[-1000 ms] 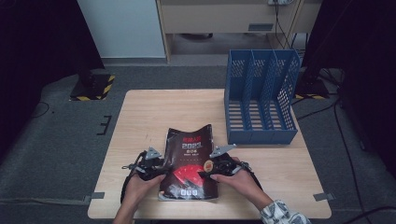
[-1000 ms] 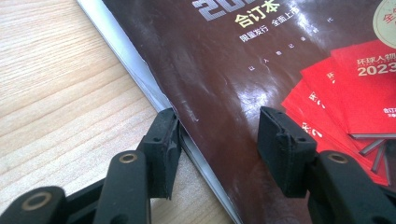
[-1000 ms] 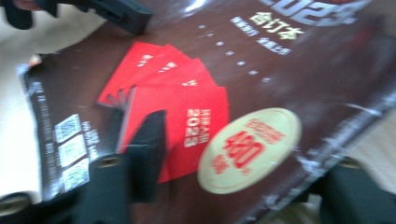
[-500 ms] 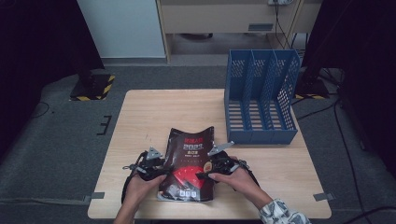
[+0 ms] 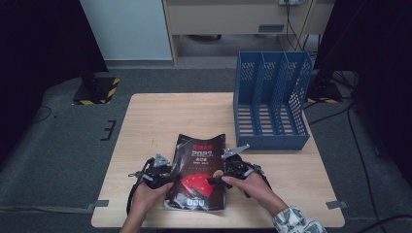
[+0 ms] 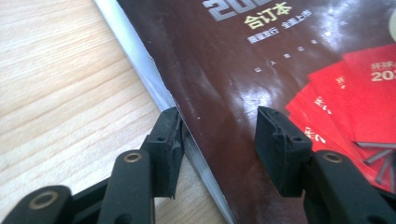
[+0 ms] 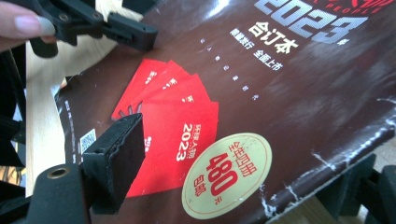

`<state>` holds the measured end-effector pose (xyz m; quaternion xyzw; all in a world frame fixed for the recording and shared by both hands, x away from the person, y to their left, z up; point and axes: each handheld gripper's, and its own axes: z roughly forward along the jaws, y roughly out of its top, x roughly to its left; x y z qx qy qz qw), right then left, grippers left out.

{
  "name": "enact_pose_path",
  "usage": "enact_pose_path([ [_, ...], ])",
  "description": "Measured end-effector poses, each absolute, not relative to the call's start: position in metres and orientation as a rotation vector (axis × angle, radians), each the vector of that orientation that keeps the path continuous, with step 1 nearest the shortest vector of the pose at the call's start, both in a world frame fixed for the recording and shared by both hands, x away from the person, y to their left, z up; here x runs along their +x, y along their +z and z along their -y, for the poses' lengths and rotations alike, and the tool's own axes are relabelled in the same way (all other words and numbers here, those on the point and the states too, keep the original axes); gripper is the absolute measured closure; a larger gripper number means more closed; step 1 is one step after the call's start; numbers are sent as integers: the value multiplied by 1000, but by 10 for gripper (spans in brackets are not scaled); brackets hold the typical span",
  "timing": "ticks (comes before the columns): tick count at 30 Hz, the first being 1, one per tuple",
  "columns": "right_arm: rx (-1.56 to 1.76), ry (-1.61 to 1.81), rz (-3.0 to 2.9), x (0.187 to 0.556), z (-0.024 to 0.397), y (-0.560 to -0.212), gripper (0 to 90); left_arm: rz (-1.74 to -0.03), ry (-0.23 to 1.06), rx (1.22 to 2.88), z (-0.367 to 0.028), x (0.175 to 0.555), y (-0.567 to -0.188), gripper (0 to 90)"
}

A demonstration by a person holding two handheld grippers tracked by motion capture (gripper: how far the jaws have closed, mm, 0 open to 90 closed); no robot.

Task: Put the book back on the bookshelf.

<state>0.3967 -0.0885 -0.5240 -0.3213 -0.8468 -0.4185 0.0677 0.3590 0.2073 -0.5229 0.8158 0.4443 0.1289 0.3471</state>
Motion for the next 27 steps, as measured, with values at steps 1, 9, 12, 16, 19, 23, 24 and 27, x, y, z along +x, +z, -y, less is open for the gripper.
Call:
enact_pose_path([
  [1,-972,-1269,2554,397,87,-524,201,-1152,331,2115,-207,359,-523,506],
  [9,-1001,-1247,2614,395,75,-528,232,-1107,289,2134,-200,356,-522,504],
  [12,-1013,-1254,2635,394,76,-528,293,-1103,286,2134,-199,356,-522,499],
  [16,-1027,-1281,2662,393,77,-529,397,-1099,282,2135,-198,356,-522,489],
  [19,-1043,-1286,2681,392,74,-529,456,-1097,281,2140,-197,356,-522,479],
  [23,-1083,-1291,2723,393,73,-529,617,-1092,270,2133,-197,356,-522,472],
  [24,-1092,-1299,2718,394,74,-529,650,-1088,263,2133,-197,356,-522,470],
  [27,-1114,-1340,2689,397,79,-528,737,-1082,243,2119,-196,357,-524,402],
])
